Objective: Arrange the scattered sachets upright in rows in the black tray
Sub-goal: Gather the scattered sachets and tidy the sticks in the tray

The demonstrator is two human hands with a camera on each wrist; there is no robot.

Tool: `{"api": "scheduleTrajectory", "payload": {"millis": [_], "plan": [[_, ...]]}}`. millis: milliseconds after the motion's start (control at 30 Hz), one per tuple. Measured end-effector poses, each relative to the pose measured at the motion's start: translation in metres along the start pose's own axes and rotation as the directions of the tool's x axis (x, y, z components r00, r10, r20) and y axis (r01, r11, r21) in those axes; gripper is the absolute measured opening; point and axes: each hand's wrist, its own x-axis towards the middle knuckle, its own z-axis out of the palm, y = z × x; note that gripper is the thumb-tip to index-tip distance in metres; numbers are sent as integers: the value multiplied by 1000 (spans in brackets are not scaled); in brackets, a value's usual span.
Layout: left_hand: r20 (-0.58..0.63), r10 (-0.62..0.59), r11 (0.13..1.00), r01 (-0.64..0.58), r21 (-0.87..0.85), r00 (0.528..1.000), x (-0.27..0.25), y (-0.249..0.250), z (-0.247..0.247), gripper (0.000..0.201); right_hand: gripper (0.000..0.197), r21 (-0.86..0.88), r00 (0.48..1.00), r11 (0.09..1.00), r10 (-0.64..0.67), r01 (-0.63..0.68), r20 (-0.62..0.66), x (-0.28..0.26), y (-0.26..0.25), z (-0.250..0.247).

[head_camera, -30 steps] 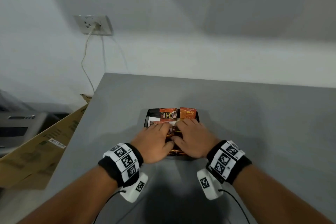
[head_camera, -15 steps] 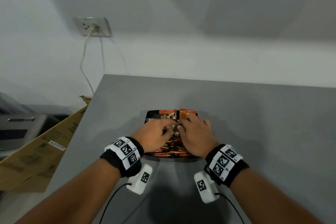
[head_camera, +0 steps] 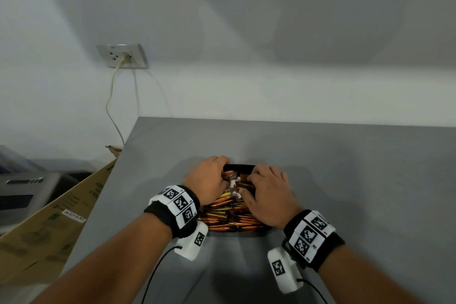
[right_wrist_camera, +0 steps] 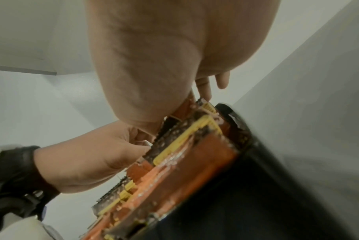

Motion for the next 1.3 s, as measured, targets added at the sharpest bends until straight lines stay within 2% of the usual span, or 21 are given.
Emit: {"api": "scheduleTrajectory", "payload": {"millis": [100,267,333,433,533,633,833,967,1200,1300], "plan": [[33,15,1000,-16,22,999,-1,0,-3,10,35,39,999,998,-45,46,-28,-1,2,0],[140,-25,996,12,94,990,-8,-1,-12,13,22,192,996,980,-72,61,51,-2,3,-2],[165,-39,995,23,98,986,-6,-1,-14,12,17,218,995,974,-76,59,70,-2,0,-4],[230,-66,993,41,113,971,2,1,-13,20,14,248,992,968,-60,30,112,2,-1,-7],[290,-69,979,9,203,955,10,4,-9,25,29,230,979,973,-60,15,194,5,1,-9],[295,-60,966,-20,259,954,14,2,-6,34,30,142,975,986,-115,89,191,6,3,-6],[355,-71,927,-70,370,932,13,1,-2,30,32,183,971,976,-152,118,184,8,7,1],[348,-39,929,-94,358,937,12,5,-5,28,28,166,971,978,-158,129,179,6,6,0],[307,39,984,-91,156,951,5,4,-24,27,37,164,942,979,-165,120,294,3,6,-8],[380,48,988,-100,120,924,-10,0,-26,36,36,94,929,989,-139,113,342,5,8,-16]]}}
